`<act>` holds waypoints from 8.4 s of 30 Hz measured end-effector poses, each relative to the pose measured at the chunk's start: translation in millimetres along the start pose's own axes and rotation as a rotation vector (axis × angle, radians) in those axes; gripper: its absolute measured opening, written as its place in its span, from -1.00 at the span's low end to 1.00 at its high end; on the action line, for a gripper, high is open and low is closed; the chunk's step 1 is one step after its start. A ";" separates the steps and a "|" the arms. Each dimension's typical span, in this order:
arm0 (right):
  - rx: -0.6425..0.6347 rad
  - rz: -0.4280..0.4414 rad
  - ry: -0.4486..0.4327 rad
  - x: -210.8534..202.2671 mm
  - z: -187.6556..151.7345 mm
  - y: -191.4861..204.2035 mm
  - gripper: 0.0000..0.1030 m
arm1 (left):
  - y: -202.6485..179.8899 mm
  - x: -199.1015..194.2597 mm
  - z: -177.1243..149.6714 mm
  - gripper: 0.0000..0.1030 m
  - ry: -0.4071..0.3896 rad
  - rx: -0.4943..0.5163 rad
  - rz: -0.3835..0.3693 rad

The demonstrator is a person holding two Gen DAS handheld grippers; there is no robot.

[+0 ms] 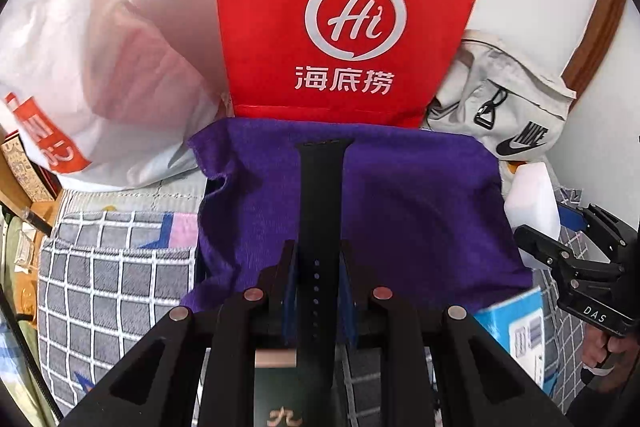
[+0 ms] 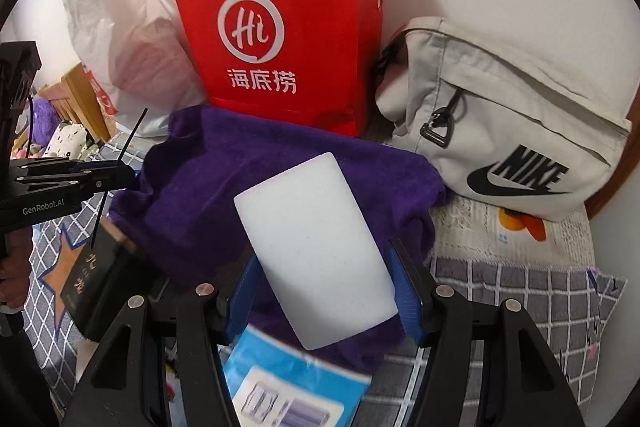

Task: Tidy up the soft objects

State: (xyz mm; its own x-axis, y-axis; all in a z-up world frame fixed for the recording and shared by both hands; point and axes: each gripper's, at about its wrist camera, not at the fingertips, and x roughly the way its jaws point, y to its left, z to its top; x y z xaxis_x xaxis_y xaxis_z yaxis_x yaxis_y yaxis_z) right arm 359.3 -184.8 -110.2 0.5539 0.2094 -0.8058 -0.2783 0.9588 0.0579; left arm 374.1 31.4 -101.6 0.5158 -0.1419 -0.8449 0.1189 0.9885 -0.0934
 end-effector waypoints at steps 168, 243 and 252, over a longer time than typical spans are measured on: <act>-0.084 0.161 0.076 -87.8 -209.9 134.4 0.57 | 44.7 -75.7 -248.8 -0.62 0.045 -0.149 0.001; 0.043 0.129 -0.142 -167.5 -105.9 24.3 -0.85 | 22.3 -168.9 -125.9 -0.65 -0.197 -0.143 0.034; 0.042 0.126 -0.147 -145.8 -70.3 14.5 -0.85 | 20.8 -150.1 -93.0 -0.65 -0.192 -0.127 0.036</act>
State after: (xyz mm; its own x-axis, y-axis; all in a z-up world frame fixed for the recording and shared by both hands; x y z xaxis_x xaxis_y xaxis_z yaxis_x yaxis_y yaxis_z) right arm 219.4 -214.9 -33.2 0.6263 0.3513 -0.6960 -0.3211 0.9297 0.1803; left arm 220.2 78.1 -25.7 0.6711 -0.1020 -0.7343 -0.0035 0.9901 -0.1406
